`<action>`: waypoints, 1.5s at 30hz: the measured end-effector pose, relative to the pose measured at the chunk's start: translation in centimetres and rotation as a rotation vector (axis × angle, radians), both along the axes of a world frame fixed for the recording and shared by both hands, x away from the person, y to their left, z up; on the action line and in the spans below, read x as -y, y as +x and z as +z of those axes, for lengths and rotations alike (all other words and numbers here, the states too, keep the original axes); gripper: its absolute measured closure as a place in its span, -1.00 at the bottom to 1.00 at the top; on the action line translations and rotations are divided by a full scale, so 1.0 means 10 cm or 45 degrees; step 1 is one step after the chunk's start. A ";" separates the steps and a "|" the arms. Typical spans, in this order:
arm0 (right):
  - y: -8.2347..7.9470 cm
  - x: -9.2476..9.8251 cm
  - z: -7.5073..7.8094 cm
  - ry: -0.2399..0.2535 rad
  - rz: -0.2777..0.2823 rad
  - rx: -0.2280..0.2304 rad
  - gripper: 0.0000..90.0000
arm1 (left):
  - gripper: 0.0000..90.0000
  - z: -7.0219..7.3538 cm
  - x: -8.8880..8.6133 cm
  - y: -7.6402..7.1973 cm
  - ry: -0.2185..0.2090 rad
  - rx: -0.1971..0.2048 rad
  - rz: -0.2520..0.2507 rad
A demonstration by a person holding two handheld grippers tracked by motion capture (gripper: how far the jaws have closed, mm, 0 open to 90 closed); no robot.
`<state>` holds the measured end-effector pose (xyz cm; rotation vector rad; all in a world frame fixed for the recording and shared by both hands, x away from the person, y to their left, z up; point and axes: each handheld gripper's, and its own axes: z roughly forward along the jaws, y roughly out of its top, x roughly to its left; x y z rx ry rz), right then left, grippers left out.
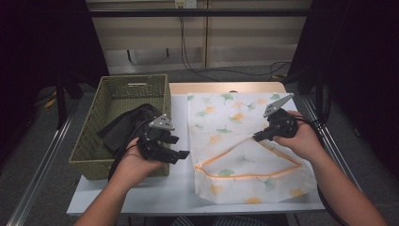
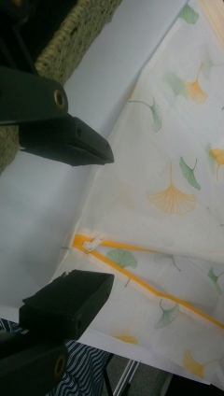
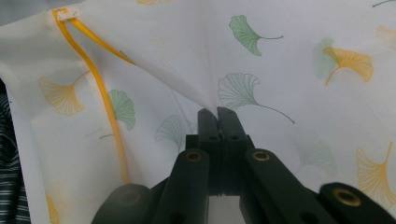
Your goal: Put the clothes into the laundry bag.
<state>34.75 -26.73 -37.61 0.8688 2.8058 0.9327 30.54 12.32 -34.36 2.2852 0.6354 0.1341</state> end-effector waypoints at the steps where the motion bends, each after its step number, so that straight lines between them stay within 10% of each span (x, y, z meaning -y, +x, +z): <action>1: 0.00 0.00 0.00 -0.002 0.000 0.004 1.00 | -0.20 0.00 0.00 0.01 -0.017 0.001 0.001; 45: 0.00 -0.03 -0.06 -0.026 0.014 -0.003 1.00 | -0.31 0.16 -0.65 0.61 0.076 0.063 0.368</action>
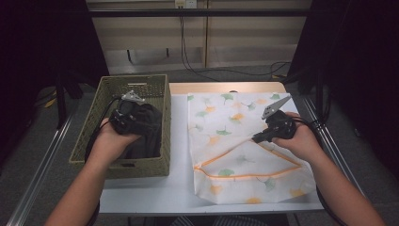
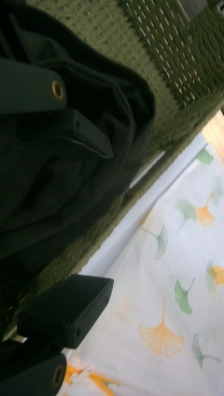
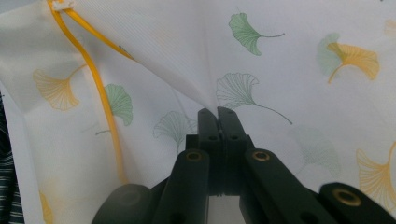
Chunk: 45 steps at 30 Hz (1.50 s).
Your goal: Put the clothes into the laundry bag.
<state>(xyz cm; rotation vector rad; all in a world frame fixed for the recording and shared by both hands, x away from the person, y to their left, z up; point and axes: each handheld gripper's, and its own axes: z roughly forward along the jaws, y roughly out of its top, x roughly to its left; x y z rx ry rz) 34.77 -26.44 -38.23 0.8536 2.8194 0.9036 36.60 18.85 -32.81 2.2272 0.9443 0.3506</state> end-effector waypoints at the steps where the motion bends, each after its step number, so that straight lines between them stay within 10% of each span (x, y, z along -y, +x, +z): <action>1: 0.00 0.00 0.00 0.001 0.000 0.003 1.00 | -0.33 0.00 0.00 0.01 -0.016 0.003 0.013; 14: 0.00 0.00 -0.02 0.002 0.014 0.012 1.00 | -0.83 -0.04 -0.10 0.21 -0.049 0.026 0.123; 45: -0.03 0.01 -0.07 0.002 -0.009 -0.017 1.00 | -1.00 -0.32 -0.19 0.70 -0.040 -0.059 0.218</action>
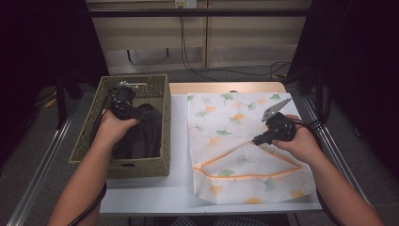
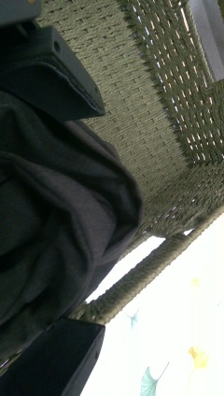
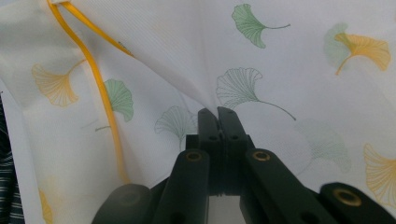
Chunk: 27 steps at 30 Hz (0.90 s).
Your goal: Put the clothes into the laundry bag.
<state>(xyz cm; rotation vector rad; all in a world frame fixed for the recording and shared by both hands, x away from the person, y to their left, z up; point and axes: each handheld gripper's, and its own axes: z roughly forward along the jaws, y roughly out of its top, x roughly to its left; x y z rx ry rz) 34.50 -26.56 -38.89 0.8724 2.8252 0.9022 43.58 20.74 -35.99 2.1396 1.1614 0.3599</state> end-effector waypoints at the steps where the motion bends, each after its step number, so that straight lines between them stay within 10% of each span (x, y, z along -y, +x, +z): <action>1: 0.00 0.00 0.00 0.000 -0.007 -0.007 1.00 | -1.00 0.00 -0.01 0.02 0.014 0.009 -0.010; 14: 0.00 0.00 -0.03 -0.005 0.004 -0.002 1.00 | -1.00 -0.17 0.11 0.18 0.017 -0.017 0.013; 27: 0.01 0.00 -0.03 -0.010 0.003 -0.012 1.00 | -1.00 -0.36 0.10 0.23 0.057 -0.156 -0.035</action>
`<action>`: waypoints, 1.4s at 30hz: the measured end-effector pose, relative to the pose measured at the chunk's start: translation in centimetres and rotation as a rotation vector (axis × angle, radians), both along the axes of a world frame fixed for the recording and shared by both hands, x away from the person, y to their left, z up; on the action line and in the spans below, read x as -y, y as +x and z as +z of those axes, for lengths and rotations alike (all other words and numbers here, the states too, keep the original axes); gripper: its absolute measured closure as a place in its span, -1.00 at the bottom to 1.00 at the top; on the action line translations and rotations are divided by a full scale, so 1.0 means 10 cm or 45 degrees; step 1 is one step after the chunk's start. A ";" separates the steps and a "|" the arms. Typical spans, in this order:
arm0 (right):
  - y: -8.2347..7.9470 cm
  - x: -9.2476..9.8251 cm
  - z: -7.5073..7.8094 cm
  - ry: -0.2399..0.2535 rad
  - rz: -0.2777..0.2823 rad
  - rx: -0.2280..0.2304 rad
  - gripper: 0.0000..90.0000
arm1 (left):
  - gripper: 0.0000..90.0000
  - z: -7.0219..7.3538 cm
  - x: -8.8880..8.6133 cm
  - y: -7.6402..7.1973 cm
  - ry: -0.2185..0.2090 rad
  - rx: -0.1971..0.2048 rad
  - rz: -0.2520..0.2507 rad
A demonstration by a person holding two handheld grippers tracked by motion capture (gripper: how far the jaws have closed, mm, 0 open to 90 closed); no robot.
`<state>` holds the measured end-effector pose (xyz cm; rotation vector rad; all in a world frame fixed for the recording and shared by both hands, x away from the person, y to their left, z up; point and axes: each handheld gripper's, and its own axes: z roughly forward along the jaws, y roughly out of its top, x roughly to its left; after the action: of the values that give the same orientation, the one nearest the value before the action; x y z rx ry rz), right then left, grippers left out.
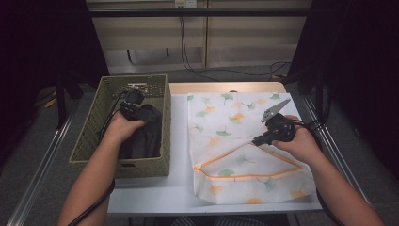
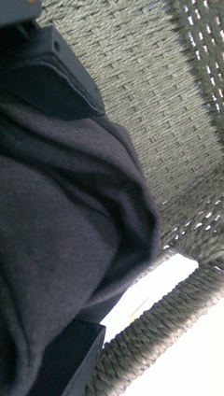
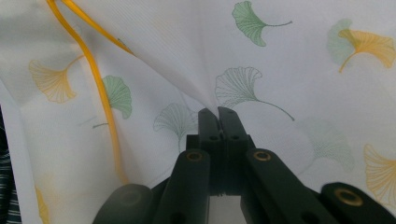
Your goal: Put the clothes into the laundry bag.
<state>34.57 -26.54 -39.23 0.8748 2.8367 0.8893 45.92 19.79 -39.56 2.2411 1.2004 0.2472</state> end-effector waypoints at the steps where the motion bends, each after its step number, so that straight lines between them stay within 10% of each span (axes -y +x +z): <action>1: 0.01 0.00 0.00 0.001 0.020 0.015 1.00 | -1.00 -0.01 0.00 0.00 -0.004 0.003 0.009; 18: -0.01 0.00 0.03 0.004 0.001 0.005 1.00 | -1.00 -0.11 -0.02 -0.08 -0.065 -0.100 -0.019; 20: 0.00 0.00 0.02 0.002 0.006 0.012 1.00 | -1.00 -0.10 -0.03 -0.08 0.013 -0.149 -0.087; 42: -0.01 -0.03 -0.02 0.007 0.013 -0.002 1.00 | -1.00 -0.19 0.00 -0.16 0.030 -0.063 -0.057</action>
<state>34.46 -26.21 -39.40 0.8625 2.8437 0.8986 44.34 19.76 -41.45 2.3040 1.1766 0.1906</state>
